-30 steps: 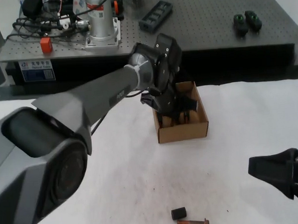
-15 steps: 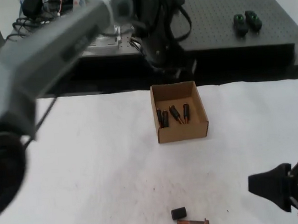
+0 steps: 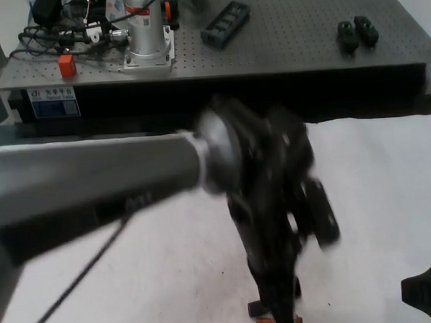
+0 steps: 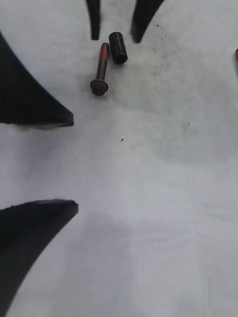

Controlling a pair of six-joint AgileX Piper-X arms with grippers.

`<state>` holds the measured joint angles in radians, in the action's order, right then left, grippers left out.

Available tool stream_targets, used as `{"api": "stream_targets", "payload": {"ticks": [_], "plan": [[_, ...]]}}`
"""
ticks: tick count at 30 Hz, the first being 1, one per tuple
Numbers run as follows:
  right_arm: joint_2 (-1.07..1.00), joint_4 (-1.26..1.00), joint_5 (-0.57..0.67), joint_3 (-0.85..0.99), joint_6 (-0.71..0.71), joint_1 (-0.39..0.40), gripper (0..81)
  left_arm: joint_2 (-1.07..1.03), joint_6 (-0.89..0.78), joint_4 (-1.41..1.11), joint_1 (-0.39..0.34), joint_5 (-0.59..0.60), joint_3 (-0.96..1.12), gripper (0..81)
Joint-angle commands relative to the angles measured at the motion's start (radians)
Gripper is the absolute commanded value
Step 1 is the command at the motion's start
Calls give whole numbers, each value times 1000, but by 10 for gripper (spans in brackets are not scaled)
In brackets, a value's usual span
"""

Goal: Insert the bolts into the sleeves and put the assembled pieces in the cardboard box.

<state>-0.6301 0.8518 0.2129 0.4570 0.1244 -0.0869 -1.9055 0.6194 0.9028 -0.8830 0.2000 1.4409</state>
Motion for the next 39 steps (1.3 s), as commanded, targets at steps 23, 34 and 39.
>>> {"api": "stream_targets", "payload": {"ticks": [23,34,39], "plan": [[8,1,3,11,-9,-3,344,-116,117,-110,-79,-41,-52,251],[8,1,6,11,-6,-3,344,-122,115,-110,-81,-95,-50,70],[8,-14,6,11,-7,-3,344,-113,78,-130,-83,-102,-37,6]]}}
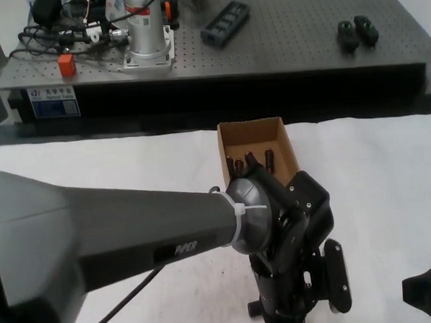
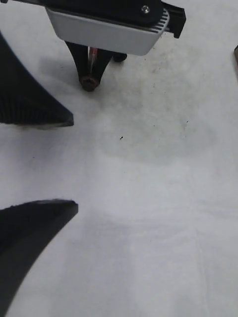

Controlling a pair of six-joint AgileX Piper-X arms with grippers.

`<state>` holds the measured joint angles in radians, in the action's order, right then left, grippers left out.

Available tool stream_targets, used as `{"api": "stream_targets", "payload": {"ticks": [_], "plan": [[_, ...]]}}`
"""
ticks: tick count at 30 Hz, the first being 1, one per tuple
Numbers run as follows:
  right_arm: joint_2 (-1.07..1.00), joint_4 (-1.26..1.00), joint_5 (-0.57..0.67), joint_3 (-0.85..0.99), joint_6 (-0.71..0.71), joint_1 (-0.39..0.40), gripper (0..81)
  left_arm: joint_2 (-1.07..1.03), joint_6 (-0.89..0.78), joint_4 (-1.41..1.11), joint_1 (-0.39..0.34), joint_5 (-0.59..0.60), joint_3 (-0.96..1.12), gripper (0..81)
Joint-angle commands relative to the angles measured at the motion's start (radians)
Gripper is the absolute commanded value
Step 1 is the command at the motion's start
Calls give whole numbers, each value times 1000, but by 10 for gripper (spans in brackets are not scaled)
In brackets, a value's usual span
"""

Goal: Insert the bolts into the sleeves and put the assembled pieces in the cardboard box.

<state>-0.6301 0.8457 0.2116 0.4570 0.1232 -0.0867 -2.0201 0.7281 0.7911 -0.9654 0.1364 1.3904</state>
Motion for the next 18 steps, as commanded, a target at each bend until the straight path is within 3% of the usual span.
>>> {"api": "stream_targets", "payload": {"ticks": [1,6,11,15,18], "plan": [[8,-17,7,11,-6,-4,344,9,-79,-36,-1,-48,18,6],[5,-55,56,14,-6,-4,344,140,-377,-113,39,-241,24,6],[-57,-106,144,34,-7,22,344,398,-661,-204,166,-231,-151,6],[-180,-132,144,107,-63,114,344,637,-777,-359,224,-83,-364,6],[-327,-164,137,185,-134,207,344,808,-833,-429,245,-72,-492,6]]}}
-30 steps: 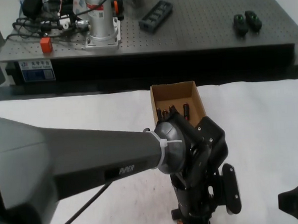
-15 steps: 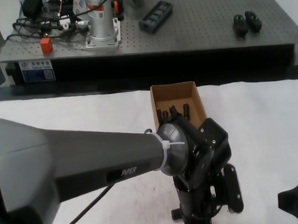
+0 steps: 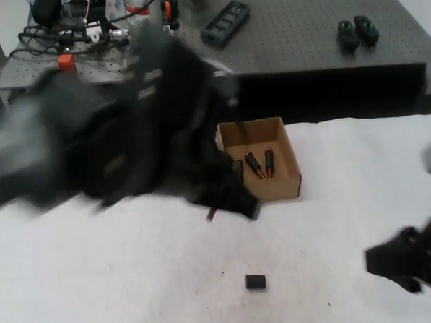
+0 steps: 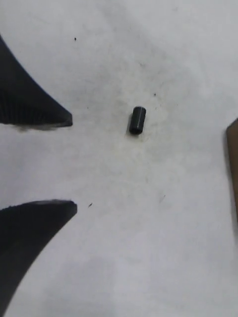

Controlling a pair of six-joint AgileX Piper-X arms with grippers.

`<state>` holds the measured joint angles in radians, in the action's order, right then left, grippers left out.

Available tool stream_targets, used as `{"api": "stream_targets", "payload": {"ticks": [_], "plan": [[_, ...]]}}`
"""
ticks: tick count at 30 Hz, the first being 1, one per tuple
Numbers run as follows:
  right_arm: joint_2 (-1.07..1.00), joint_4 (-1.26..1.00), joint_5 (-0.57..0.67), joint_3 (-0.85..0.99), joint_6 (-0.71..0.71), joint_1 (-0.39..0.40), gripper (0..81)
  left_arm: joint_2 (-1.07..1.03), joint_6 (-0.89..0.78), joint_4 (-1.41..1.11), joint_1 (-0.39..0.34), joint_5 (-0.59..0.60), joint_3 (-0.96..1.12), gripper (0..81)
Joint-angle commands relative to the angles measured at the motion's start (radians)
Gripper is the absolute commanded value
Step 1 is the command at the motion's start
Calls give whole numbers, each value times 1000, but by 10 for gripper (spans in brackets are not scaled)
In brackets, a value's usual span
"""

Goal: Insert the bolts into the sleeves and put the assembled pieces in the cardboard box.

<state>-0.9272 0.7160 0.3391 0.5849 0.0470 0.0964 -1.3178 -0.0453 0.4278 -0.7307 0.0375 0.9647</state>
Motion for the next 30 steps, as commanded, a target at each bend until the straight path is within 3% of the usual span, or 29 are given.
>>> {"api": "stream_targets", "payload": {"ticks": [1,9,15,20,26,30], "plan": [[-93,-35,-5,86,-78,58,344,146,-78,-76,15,26,-104,6],[-604,82,-205,429,-344,274,344,424,-188,-118,37,27,-270,6],[-838,125,-270,583,-458,381,344,489,-188,-109,37,27,-281,6],[-929,128,-396,625,-512,426,344,489,-188,-99,37,27,-281,6],[-962,135,-397,626,-541,433,344,489,-170,-78,37,27,-281,6],[-976,141,-394,626,-541,433,285,489,-156,-78,37,27,-281,6]]}}
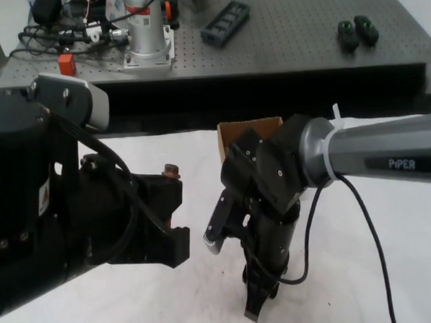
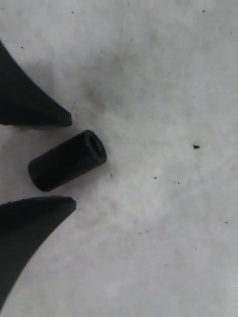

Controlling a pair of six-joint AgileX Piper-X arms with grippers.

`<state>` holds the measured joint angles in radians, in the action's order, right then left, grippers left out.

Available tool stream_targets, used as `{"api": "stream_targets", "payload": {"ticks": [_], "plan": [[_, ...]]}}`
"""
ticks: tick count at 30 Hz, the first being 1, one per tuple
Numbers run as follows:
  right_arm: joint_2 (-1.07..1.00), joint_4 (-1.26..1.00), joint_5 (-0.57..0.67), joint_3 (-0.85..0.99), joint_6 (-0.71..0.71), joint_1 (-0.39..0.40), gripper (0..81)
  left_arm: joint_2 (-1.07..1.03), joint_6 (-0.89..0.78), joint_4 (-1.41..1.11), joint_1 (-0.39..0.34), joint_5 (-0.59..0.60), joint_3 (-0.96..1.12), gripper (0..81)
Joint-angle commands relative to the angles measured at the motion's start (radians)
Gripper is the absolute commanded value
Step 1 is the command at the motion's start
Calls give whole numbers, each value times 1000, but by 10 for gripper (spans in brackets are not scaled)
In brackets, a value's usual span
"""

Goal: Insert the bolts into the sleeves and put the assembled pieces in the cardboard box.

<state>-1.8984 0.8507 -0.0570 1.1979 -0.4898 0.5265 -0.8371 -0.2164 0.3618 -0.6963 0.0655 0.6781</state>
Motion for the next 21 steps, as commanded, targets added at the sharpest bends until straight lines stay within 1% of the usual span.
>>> {"api": "stream_targets", "payload": {"ticks": [1,4,11,14,17,18,19,21], "plan": [[-6,-3,4,13,-4,3,267,8,15,-12,2,-1,5,6],[-7,-37,7,13,-4,3,228,8,15,-12,2,-1,5,6],[-7,-58,22,13,-24,3,206,8,15,-12,2,-1,5,6],[-7,-58,23,13,-26,3,125,8,15,-12,2,-1,5,6],[-7,-54,23,13,-26,-1,21,8,15,-12,2,3,5,6],[-7,-54,23,13,-26,0,6,8,15,-12,2,10,5,6],[-7,-54,23,13,-24,0,26,8,15,-12,2,14,5,6],[-7,-54,23,13,-24,0,28,8,15,-12,2,18,5,6]]}}
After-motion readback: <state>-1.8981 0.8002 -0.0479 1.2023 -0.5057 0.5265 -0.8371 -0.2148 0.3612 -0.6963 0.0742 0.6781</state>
